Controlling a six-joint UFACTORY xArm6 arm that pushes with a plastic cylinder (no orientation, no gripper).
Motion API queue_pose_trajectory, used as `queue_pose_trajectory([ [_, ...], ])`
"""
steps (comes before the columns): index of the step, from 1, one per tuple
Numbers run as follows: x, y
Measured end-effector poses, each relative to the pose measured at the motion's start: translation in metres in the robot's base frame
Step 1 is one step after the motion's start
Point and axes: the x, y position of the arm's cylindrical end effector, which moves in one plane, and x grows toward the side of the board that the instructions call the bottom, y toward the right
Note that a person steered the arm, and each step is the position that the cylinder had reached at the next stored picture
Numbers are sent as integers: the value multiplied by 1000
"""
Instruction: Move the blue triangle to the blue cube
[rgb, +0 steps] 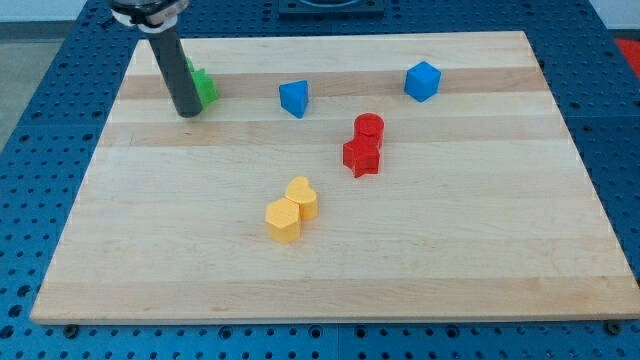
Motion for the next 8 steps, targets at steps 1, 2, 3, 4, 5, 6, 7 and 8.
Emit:
queue_pose_trajectory([
  [1,0,31],
  [2,0,68],
  [3,-6,94],
  [4,-11,102],
  [5,-13,112],
  [6,-13,118],
  [7,-16,150],
  [8,-25,192],
])
